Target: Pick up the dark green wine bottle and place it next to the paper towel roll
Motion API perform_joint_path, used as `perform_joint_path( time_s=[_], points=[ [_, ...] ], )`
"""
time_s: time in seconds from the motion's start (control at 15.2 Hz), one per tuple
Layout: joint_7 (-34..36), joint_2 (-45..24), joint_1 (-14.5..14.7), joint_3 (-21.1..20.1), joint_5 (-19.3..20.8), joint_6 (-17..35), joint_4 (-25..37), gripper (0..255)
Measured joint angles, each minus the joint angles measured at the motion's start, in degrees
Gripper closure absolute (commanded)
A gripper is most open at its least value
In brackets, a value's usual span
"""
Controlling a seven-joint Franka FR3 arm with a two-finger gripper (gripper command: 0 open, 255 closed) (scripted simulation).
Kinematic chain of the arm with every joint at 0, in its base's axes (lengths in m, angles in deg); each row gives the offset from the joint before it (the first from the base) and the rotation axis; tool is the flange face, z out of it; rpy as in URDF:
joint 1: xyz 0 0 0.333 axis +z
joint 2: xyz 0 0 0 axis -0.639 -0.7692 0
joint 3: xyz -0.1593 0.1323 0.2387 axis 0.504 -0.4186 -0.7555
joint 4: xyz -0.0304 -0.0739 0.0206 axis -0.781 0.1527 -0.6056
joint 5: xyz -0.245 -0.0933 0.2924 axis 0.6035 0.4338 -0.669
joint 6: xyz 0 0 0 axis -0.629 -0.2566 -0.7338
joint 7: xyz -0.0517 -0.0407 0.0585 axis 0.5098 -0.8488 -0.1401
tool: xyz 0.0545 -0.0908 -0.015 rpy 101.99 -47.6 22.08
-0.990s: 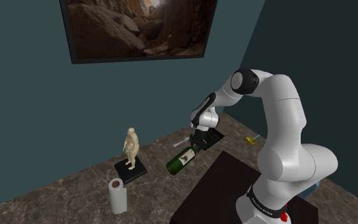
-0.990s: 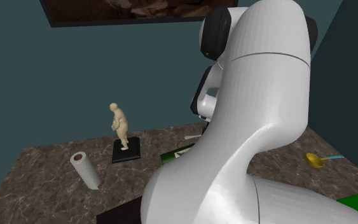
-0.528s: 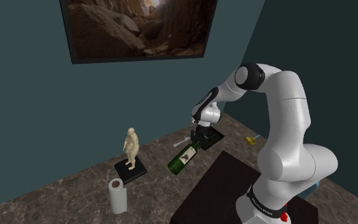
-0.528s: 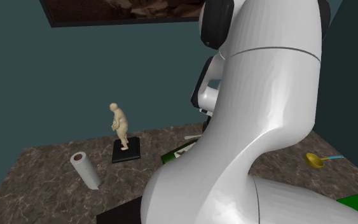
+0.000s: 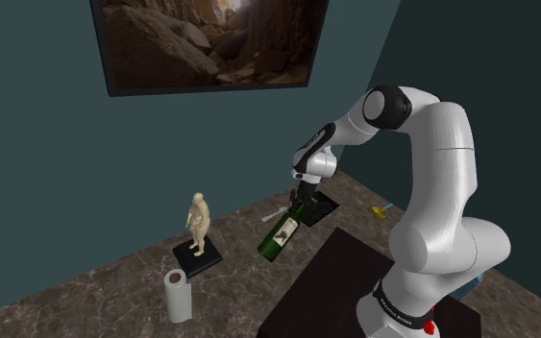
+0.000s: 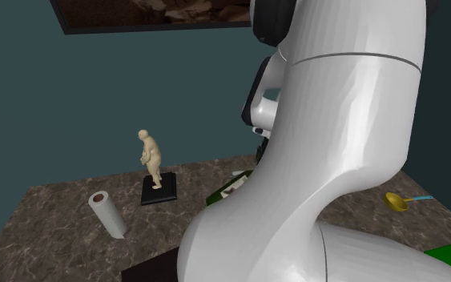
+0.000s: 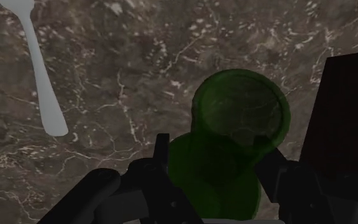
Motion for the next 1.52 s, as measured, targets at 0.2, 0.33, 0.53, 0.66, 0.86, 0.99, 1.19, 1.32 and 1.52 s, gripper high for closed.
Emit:
perform_joint_path(
  time_s=[0.2,0.33,0.53,0.66,0.86,0.99,1.19,1.32,1.52],
  points=[
    [0.34,2.17,0.07,0.02,0.07,-1.36,-0.78,255],
    [0.58,3.63,0.12,0.03,0.13,-2.38,-1.21,255],
    [0.82,5.81,0.09,0.06,0.19,-3.76,-1.98,255],
    [1.03,7.32,0.11,0.06,0.24,-4.71,-2.53,255],
    [1.28,9.31,0.08,0.11,0.34,-6.28,-2.95,255],
    [1.44,10.63,0.08,0.11,0.38,-7.18,-3.37,255],
    [1.67,12.58,0.00,0.18,0.52,-8.98,-3.48,255],
    [1.92,13.89,0.04,0.17,0.57,-10.03,-3.74,255],
    [2.24,15.84,0.01,0.21,0.71,-11.99,-3.72,255]
  ],
)
